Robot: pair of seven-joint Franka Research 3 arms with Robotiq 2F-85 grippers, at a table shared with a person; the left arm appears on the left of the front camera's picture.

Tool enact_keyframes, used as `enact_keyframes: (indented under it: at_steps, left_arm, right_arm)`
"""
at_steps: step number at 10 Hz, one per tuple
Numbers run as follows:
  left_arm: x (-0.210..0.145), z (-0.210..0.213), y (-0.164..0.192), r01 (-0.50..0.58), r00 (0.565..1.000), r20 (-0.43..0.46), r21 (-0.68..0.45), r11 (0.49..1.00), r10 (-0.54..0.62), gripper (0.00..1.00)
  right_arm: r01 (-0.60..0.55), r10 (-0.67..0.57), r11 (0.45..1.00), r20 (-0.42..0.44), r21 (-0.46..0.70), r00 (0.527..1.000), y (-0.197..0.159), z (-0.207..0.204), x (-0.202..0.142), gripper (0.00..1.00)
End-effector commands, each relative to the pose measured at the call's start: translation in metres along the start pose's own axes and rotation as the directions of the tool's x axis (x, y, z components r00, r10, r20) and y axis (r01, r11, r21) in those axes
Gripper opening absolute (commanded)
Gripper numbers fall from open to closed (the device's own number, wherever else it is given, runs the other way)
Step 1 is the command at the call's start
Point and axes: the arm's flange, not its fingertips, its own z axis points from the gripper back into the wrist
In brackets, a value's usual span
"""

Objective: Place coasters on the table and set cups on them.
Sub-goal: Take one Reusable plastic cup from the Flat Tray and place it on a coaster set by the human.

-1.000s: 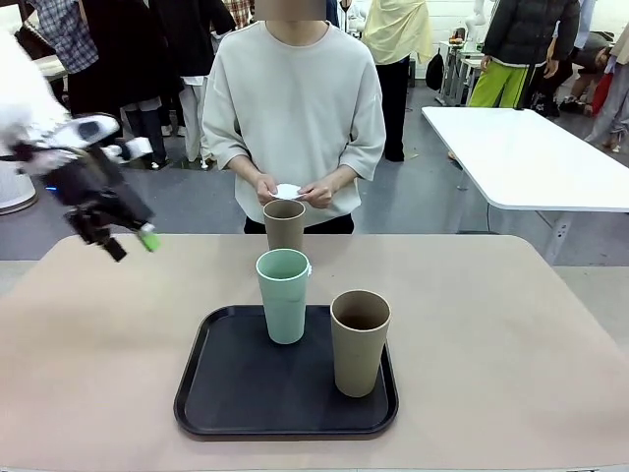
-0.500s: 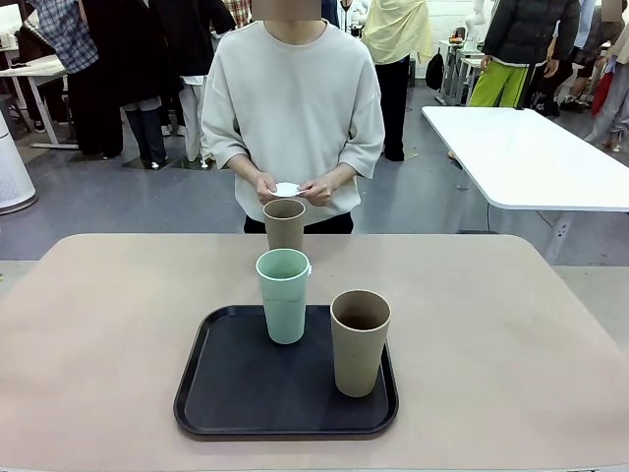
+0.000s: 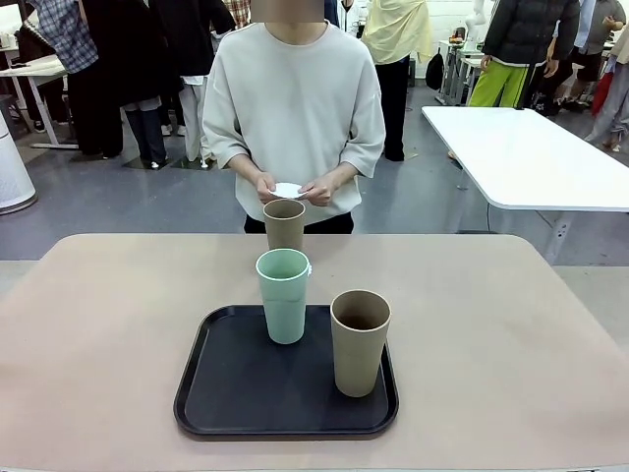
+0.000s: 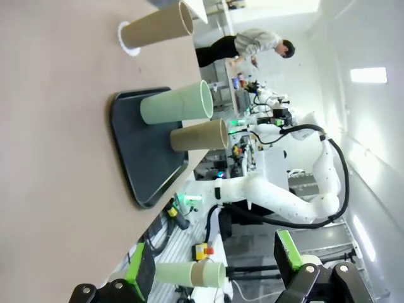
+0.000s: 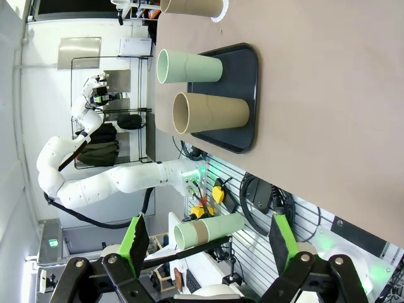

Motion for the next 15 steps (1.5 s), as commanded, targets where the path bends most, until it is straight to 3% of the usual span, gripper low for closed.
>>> enact_keyframes:
  at_steps: [1,3,4,15]
  left_arm:
    - [0.0053,0.0035,-0.0029,0.021,1.000,-0.006,-0.017,1.000,-0.021,1.00]
    - [0.0047,-0.0042,-0.0067,0.009,0.999,0.045,0.024,1.000,-0.011,1.00]
    - [0.0036,-0.0012,-0.0001,0.000,1.000,-0.007,-0.001,1.000,0.000,1.00]
    - [0.0036,-0.0012,-0.0001,0.000,1.000,-0.007,-0.001,1.000,0.000,1.00]
  right_arm:
    - [-0.006,0.006,1.000,-0.001,0.012,1.000,0.0006,0.0003,-0.0001,1.00]
    - [-0.006,0.006,1.000,-0.001,0.012,1.000,0.0006,0.0003,-0.0001,1.00]
    - [-0.006,0.006,1.000,-0.001,0.012,1.000,0.0006,0.0003,-0.0001,1.00]
    - [-0.006,0.006,1.000,-0.001,0.012,1.000,0.0006,0.0003,-0.0001,1.00]
